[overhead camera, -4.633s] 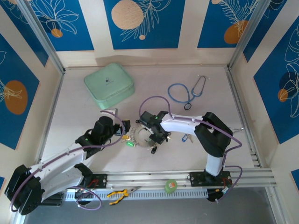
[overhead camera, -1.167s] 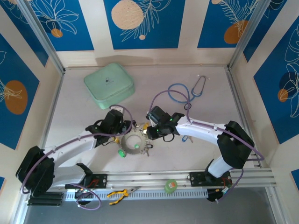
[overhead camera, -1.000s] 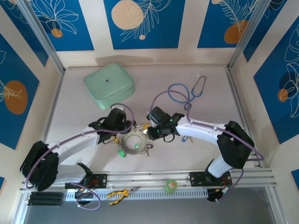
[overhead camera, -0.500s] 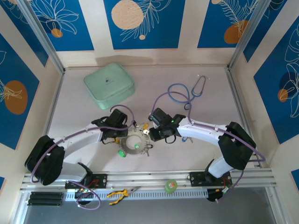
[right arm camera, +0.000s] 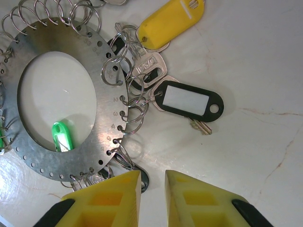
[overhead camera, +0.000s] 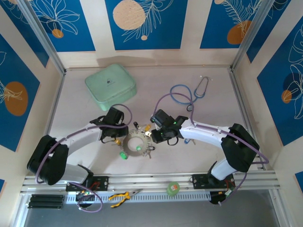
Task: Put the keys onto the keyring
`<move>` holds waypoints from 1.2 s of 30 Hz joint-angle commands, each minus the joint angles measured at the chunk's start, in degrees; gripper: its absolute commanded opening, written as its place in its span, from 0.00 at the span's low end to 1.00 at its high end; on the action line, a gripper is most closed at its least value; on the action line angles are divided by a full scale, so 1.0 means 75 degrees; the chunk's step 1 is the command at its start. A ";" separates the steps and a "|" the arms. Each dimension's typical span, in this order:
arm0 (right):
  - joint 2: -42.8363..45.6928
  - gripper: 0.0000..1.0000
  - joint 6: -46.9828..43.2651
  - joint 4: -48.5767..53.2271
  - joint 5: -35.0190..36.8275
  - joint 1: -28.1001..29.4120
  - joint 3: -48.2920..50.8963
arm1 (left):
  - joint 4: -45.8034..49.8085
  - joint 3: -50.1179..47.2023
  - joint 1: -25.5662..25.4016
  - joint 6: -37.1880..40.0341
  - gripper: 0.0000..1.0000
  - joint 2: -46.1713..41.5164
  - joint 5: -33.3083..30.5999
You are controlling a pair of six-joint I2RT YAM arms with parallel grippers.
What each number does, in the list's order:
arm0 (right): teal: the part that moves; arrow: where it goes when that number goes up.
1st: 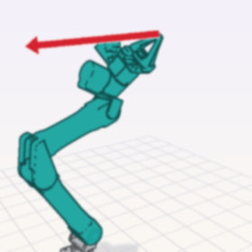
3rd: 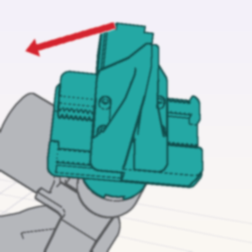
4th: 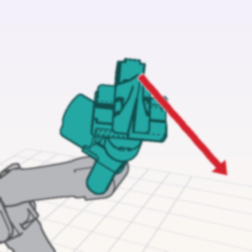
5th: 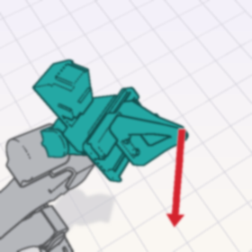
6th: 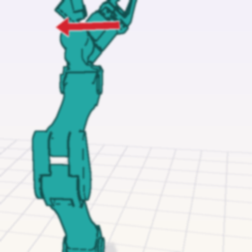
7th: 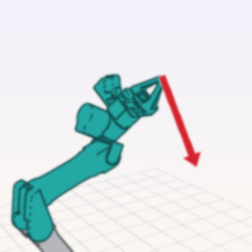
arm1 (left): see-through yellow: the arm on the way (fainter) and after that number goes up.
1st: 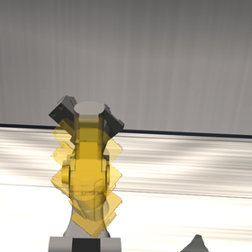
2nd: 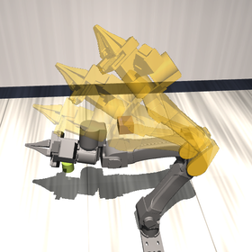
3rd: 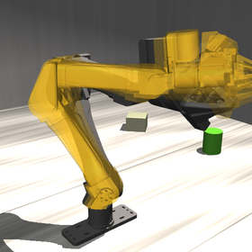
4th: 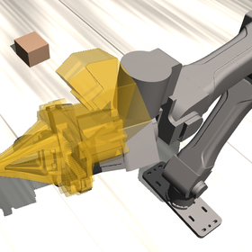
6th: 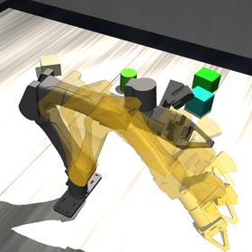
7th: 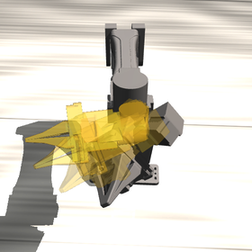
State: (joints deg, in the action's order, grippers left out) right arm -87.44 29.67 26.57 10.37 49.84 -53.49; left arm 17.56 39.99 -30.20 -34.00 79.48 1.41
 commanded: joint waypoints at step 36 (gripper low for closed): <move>0.0022 0.21 -0.0053 0.0284 -0.0058 0.0010 -0.0186 | -0.0525 0.0419 0.0264 0.0584 0.18 0.0921 0.1405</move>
State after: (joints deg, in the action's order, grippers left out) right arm -87.44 29.63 27.59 10.35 49.84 -53.52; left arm 13.91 41.76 -28.71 -30.96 85.58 10.48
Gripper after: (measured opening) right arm 0.207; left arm 0.179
